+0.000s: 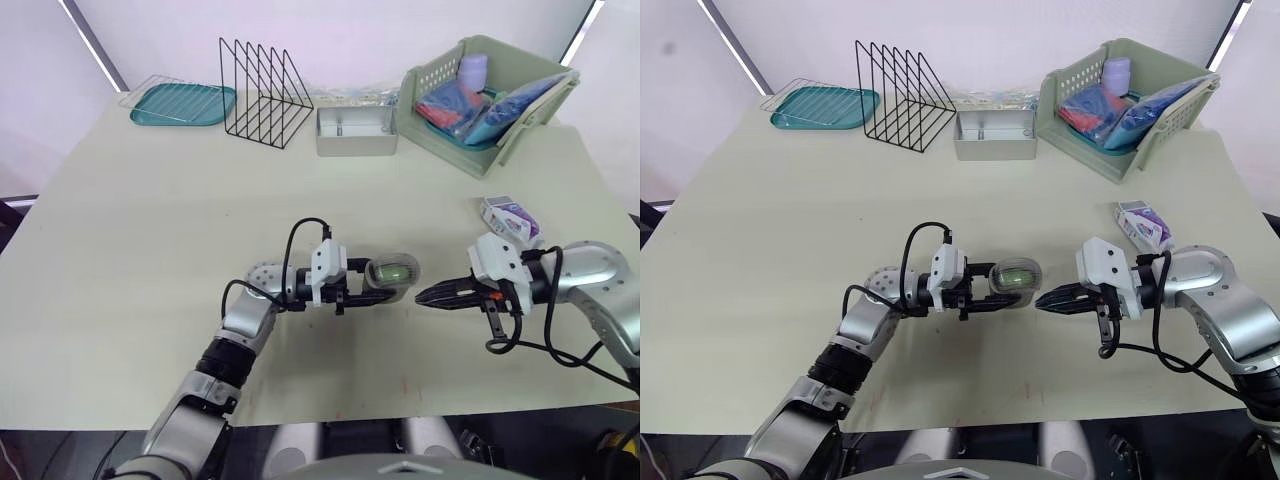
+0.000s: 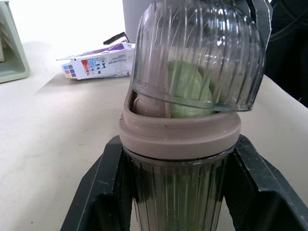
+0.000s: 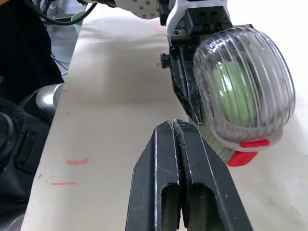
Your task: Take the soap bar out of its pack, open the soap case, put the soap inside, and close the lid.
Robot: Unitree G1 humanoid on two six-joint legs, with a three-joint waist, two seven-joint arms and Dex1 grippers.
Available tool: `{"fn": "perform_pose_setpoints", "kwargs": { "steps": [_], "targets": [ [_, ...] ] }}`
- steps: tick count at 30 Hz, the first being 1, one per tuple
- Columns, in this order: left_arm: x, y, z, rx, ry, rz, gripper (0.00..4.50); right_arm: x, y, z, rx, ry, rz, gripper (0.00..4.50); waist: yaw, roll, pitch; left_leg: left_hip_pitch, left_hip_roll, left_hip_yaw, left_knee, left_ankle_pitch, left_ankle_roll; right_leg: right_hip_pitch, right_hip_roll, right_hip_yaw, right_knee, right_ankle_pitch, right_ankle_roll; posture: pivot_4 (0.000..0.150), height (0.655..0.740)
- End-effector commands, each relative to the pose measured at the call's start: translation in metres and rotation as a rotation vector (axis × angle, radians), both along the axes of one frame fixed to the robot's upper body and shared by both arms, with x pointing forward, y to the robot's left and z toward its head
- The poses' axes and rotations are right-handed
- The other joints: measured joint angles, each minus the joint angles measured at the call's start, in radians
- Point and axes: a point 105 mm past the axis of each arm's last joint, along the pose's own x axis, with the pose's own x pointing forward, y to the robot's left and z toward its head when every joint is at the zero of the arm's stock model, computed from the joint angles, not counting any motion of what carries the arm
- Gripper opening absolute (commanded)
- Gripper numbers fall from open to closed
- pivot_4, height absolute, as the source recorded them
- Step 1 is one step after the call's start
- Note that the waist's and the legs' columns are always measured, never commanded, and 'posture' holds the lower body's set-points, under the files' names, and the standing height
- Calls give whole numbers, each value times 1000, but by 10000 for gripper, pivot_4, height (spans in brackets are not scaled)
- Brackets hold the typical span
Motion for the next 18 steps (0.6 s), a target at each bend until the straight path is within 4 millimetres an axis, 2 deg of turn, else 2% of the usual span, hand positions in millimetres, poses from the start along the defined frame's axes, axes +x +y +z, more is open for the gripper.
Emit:
{"fn": "perform_pose_setpoints", "kwargs": {
  "steps": [1, 18],
  "targets": [
    [3, 8, -7, 32, 11, 38, 18910, 2, 3, 10, 21, -44, 13, 338, 0, 0, 0, 0, 0, 0, 0, 0, 0, 0, 0, 0, 0, 0, 0, 1500, 7400],
    [3, 8, -7, 33, 10, 42, 18910, 5, 6, 15, 24, -59, 31, 338, 0, 0, 0, 0, 0, 0, 0, 0, 0, 0, 0, 0, 0, 0, 0, 1500, 7400]
  ]
}}
